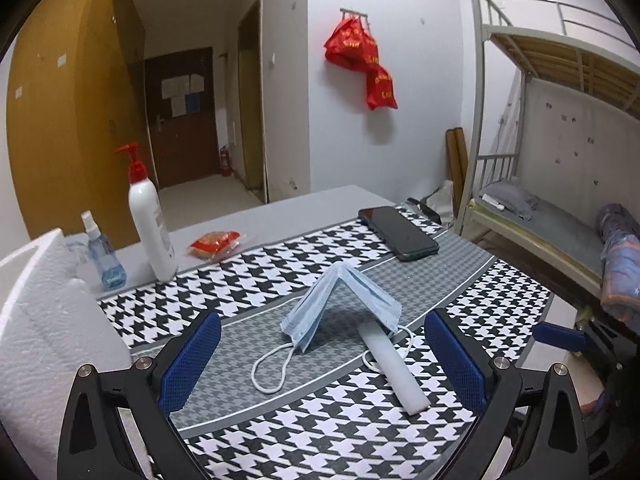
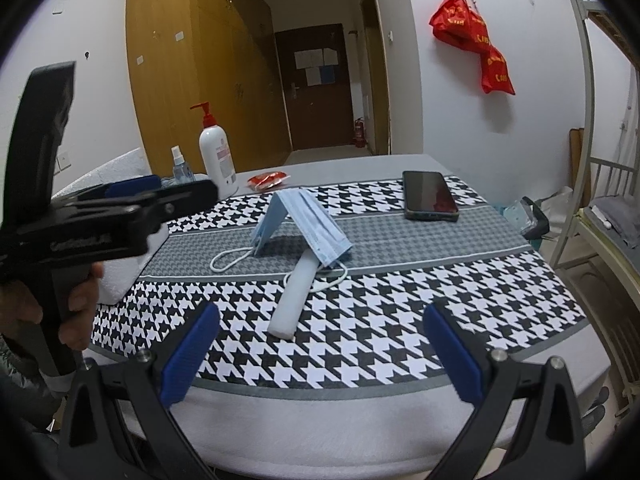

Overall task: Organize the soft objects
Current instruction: 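Move the left tool down to the blue face mask and close it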

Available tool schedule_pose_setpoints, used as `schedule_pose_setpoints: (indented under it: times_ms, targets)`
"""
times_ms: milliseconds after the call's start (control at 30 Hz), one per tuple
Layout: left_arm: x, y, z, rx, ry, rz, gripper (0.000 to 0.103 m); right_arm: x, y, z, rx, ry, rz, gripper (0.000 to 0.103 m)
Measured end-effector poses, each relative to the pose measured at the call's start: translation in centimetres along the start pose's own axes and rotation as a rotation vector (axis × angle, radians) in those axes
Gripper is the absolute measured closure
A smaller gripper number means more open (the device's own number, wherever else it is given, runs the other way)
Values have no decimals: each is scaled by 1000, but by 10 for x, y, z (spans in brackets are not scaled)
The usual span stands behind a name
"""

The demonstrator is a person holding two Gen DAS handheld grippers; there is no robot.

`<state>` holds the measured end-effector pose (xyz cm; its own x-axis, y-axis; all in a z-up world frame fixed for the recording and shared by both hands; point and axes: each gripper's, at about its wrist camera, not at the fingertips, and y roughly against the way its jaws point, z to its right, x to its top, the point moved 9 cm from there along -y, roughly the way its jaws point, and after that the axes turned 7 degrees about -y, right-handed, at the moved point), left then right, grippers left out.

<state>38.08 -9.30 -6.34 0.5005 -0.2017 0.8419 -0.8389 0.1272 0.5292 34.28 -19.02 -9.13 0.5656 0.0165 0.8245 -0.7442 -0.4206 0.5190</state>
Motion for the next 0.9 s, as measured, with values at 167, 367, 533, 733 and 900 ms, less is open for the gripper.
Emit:
schedule_pose_setpoints:
  times_ms: [167,367,533,733,900]
  targets:
    - [5,-13,5,-8,-20,-8,1,0,-8,3,13,-7,-13,0]
    - [9,-26,7,-22,-28,-26,1,-1,-19,1,28,-12,-37,1]
    - [9,-44,8,-50,-14,-61,1,-4,-25,-1,48,-11,-40,1]
    - [9,-67,5,-85,21,-108,8,-5,-31,0,66,-21,-52,1]
    - [6,-86,6,-105,32,-140,15,-5,-32,0,67,-9,-52,1]
